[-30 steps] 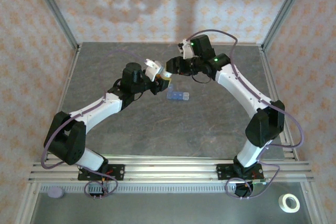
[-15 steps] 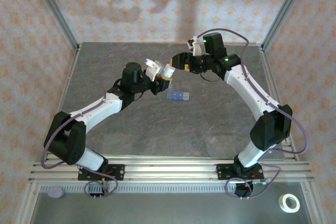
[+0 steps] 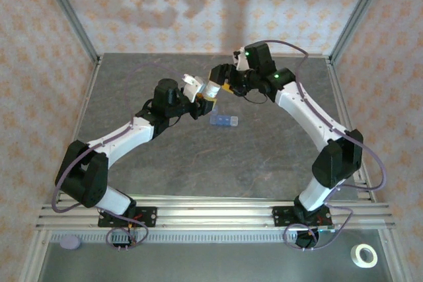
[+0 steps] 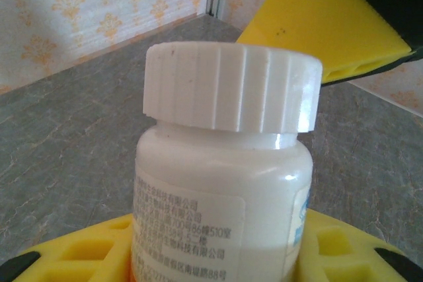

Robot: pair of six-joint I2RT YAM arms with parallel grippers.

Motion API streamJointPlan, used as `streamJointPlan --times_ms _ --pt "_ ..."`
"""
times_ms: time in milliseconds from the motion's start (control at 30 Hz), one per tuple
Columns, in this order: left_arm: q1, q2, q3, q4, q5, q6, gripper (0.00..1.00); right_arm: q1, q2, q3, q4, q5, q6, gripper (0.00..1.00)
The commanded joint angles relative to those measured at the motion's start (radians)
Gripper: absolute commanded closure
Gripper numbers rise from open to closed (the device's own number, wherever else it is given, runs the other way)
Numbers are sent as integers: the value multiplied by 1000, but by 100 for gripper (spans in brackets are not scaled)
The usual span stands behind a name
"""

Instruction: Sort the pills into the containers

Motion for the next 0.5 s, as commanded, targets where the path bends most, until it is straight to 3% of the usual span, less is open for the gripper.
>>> streamJointPlan --times_ms 0,467 --pt "7 -18 22 12 -6 28 100 12 17 44 0 25 12 31" --pt "7 -19 21 20 -7 22 100 26 31 27 -27 -16 -49 51"
